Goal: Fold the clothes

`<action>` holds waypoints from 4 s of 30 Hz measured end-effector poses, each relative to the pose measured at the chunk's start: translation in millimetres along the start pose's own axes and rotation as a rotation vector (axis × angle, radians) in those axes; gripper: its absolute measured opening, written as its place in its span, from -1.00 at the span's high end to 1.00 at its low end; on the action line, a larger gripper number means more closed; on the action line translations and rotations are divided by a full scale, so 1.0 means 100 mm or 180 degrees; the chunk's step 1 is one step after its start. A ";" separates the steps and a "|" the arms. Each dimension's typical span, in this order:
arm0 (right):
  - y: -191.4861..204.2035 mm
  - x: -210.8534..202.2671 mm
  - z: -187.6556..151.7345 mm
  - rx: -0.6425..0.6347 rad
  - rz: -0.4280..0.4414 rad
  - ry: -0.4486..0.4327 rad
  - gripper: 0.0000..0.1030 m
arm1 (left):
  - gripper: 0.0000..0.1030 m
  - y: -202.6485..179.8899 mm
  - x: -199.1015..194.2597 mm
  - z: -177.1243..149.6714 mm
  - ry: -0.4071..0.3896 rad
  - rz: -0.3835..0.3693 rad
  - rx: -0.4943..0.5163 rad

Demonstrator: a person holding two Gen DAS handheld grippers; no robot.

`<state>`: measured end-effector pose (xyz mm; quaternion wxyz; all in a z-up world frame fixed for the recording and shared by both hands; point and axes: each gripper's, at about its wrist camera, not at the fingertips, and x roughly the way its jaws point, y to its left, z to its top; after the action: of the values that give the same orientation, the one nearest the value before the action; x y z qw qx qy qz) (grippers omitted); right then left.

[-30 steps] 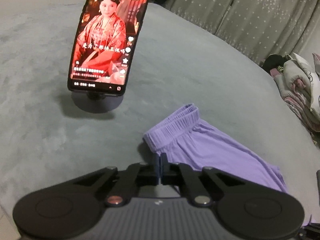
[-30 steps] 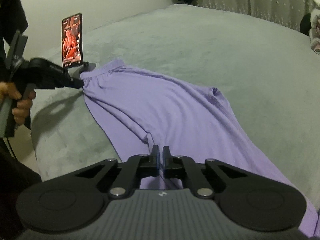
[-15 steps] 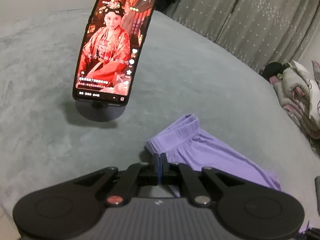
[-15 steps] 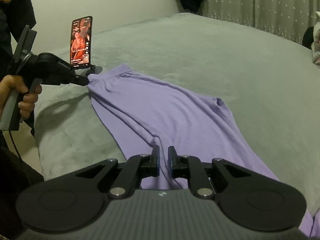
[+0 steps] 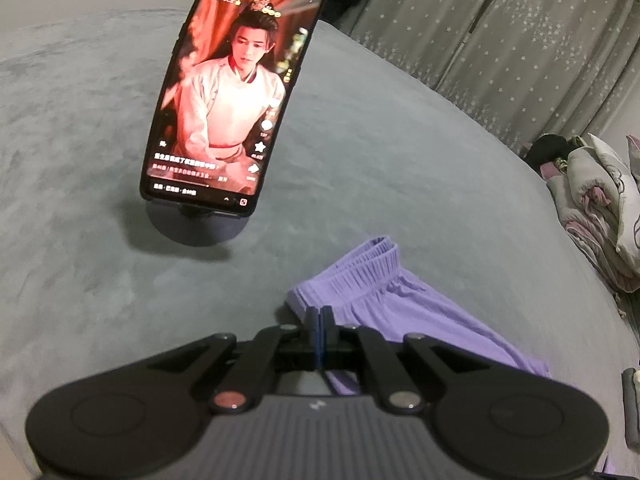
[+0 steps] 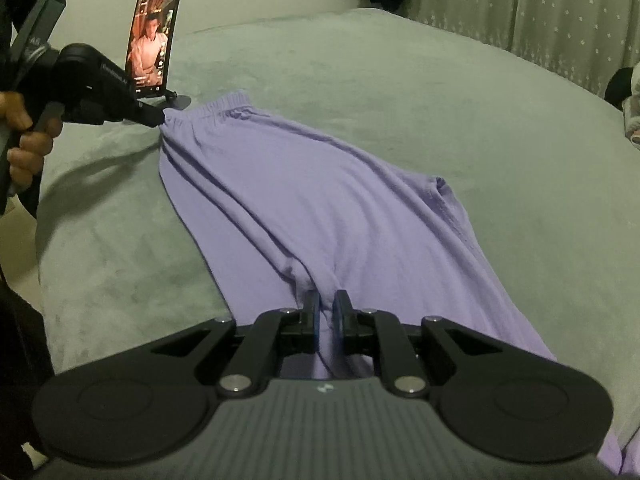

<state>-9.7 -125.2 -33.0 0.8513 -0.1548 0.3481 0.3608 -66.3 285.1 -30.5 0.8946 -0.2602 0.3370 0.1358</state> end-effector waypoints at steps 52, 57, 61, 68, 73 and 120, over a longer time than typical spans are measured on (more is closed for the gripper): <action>0.57 0.14 0.35 -0.0094 0.0504 -0.0302 0.32 | 0.58 0.18 0.17 0.07 0.0305 -0.0390 -0.0457; 0.58 0.22 0.34 -0.0105 0.0489 -0.0260 0.37 | 0.58 0.17 0.20 0.09 0.0318 -0.0383 -0.0460; 0.52 0.22 0.35 0.0103 0.0601 -0.0220 0.37 | 0.58 0.17 0.21 0.09 0.0331 -0.0389 -0.0475; 0.44 0.24 0.37 0.0341 0.0585 -0.0233 0.37 | 0.58 0.18 0.19 0.08 0.0329 -0.0394 -0.0512; 0.56 0.30 0.36 0.0145 0.0314 -0.0278 0.69 | 0.58 0.20 0.18 0.10 0.0310 -0.0403 -0.0560; -0.60 -1.00 -0.57 0.0887 -0.0787 -0.0271 0.03 | -0.01 -1.22 0.12 -0.45 0.0294 -0.1084 0.1297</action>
<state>-43.3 -246.5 -1.8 0.9163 -0.0616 0.3366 0.2079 -31.2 160.0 -21.8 0.9222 -0.1336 0.3492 -0.0992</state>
